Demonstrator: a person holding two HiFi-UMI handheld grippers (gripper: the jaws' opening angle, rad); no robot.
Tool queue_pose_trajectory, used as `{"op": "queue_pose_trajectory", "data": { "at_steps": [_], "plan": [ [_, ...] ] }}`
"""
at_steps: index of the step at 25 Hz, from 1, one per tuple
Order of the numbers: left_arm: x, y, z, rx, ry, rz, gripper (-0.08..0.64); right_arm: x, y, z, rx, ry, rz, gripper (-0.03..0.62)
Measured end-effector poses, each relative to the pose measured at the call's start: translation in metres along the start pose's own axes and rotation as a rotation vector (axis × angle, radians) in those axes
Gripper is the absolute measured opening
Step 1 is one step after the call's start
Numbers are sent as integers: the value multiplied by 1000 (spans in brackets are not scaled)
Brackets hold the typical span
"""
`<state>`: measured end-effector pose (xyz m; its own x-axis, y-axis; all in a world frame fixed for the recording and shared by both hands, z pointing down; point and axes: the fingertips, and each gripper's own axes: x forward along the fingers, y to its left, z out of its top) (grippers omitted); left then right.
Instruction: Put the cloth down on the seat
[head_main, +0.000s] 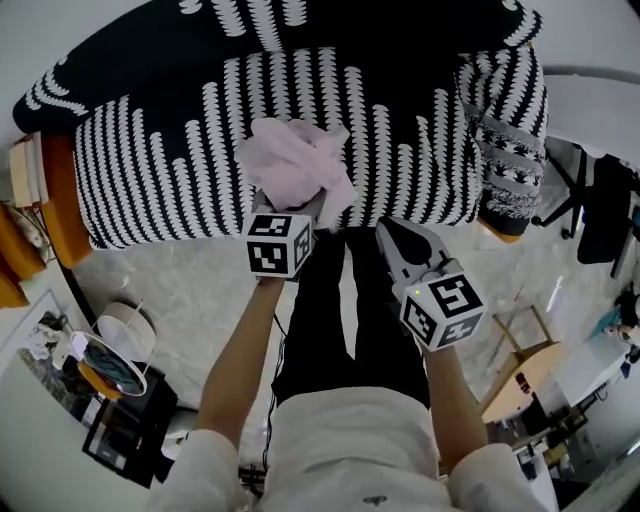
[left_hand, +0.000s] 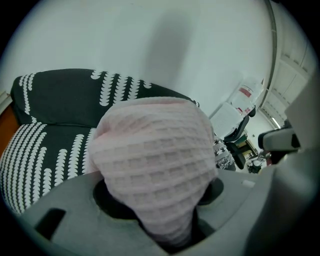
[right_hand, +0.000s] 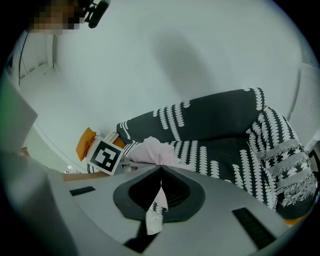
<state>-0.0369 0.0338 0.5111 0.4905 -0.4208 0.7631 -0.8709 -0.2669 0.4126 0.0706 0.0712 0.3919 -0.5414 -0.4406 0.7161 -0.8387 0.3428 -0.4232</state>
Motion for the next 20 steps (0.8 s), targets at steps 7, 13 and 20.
{"op": "queue_pose_trajectory", "data": {
  "at_steps": [7, 13, 20],
  "plan": [
    [29, 24, -21, -18, 41, 40, 265, 26, -12, -1, -9, 7, 10, 8],
    [55, 51, -47, -28, 82, 76, 277, 42, -16, -9, -5, 23, 9, 8],
    [87, 71, -73, -36, 106, 118, 295, 52, -27, -31, 1, 54, 11, 8]
  ]
}}
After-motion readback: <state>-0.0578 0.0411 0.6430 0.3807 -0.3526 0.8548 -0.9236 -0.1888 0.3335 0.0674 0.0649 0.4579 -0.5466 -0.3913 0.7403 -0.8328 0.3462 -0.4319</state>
